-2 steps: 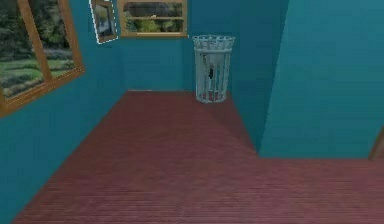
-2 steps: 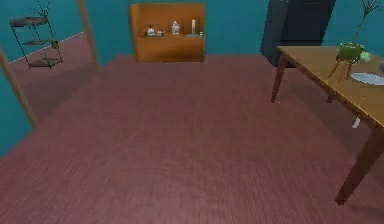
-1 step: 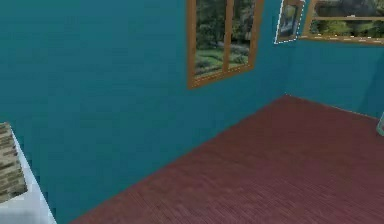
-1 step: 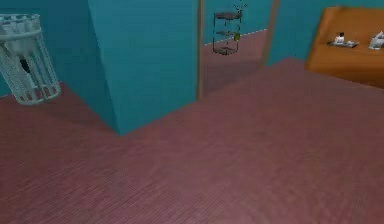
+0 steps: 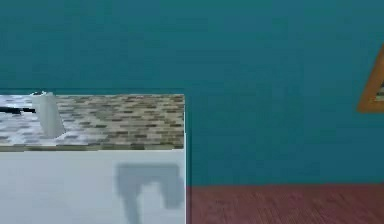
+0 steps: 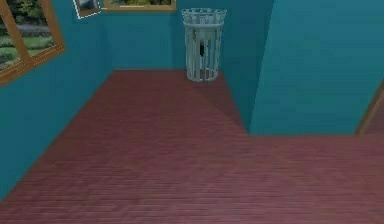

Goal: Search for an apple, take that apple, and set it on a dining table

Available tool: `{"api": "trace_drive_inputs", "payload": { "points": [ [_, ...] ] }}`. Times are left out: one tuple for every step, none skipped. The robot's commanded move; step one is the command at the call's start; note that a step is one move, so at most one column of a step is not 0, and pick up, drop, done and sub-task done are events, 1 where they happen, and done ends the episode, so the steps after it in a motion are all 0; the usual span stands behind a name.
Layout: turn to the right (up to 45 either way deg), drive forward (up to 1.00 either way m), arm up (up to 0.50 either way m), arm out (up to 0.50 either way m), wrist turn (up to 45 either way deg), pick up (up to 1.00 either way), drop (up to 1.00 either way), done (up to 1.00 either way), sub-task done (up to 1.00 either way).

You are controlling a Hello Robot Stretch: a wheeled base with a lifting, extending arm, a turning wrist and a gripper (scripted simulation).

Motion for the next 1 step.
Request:
{"api": "trace_drive_inputs", "payload": {
  "points": [
    [0.0,0.25,0.00,0.00,0.0,0.00,0.00,0.00,0.00]
  ]
}}
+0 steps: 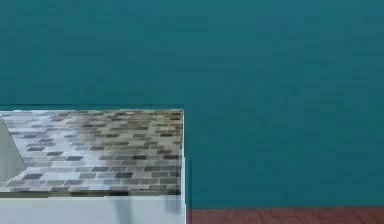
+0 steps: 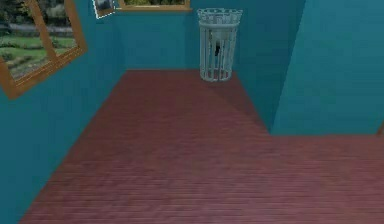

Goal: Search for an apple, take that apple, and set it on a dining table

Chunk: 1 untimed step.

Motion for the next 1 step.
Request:
{"api": "trace_drive_inputs", "payload": {
  "points": [
    [-45.0,0.00,0.00,0.00,0.0,0.00,0.00,0.00,0.00]
  ]
}}
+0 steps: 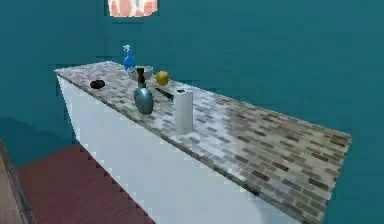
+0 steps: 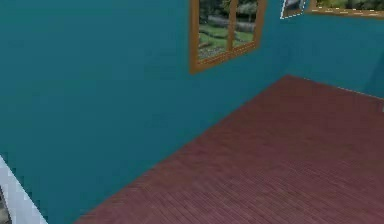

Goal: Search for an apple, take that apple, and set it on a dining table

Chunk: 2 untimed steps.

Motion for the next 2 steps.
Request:
{"api": "trace_drive_inputs", "payload": {
  "points": [
    [-45.0,0.00,0.00,0.00,0.0,0.00,0.00,0.00,0.00],
    [-45.0,0.00,0.00,0.00,0.0,0.00,0.00,0.00,0.00]
  ]
}}
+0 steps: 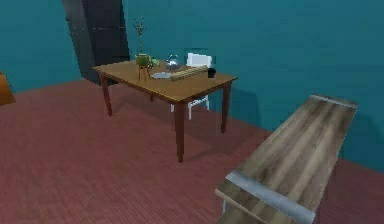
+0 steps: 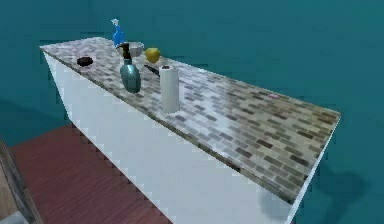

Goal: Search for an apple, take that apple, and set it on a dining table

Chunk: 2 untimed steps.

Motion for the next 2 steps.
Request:
{"api": "trace_drive_inputs", "payload": {
  "points": [
    [-6.0,0.00,0.00,0.00,0.0,0.00,0.00,0.00,0.00],
    [-3.0,0.00,0.00,0.00,0.0,0.00,0.00,0.00,0.00]
  ]
}}
